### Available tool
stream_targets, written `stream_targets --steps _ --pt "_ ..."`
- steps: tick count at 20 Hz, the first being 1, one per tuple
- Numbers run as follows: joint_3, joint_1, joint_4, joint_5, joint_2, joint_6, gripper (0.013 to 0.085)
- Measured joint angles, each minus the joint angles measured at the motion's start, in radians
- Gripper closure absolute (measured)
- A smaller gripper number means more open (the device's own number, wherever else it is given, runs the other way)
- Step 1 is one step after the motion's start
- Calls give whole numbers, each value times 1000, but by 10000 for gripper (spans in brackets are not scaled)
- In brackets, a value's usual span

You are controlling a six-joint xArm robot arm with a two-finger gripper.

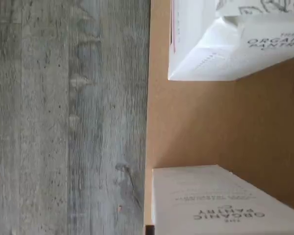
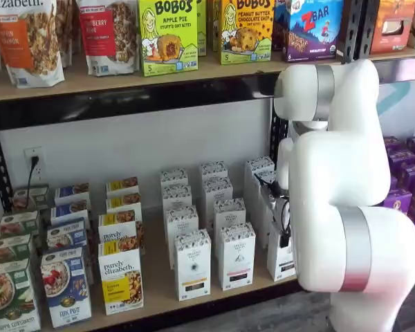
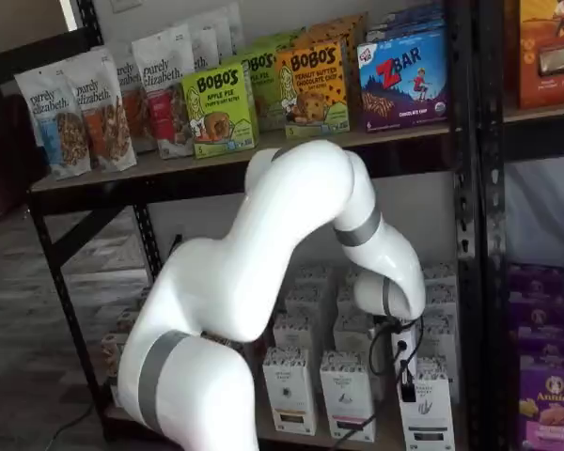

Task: Pick up the white box with a green strip in the middle, on the bottom shelf, the sixth box from the left

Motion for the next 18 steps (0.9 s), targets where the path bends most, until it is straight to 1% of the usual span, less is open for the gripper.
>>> stream_targets --steps 1,4,6,7,12,13,14,15,18 --pt "1 1 -5 3 -1 5 450" --pt "24 4 5 -10 -13 0 450" --pt "57 5 -12 -22 -32 16 450" --pt "82 5 -32 -31 -45 35 450" --pt "235 -1 -168 -90 -124 159 450" --pt "265 -2 -183 -101 -140 173 450" --pt "299 -2 -183 -112 -160 174 450" --pt "337 0 -171 -123 -183 164 450" --pt "447 9 -119 -155 -257 124 450"
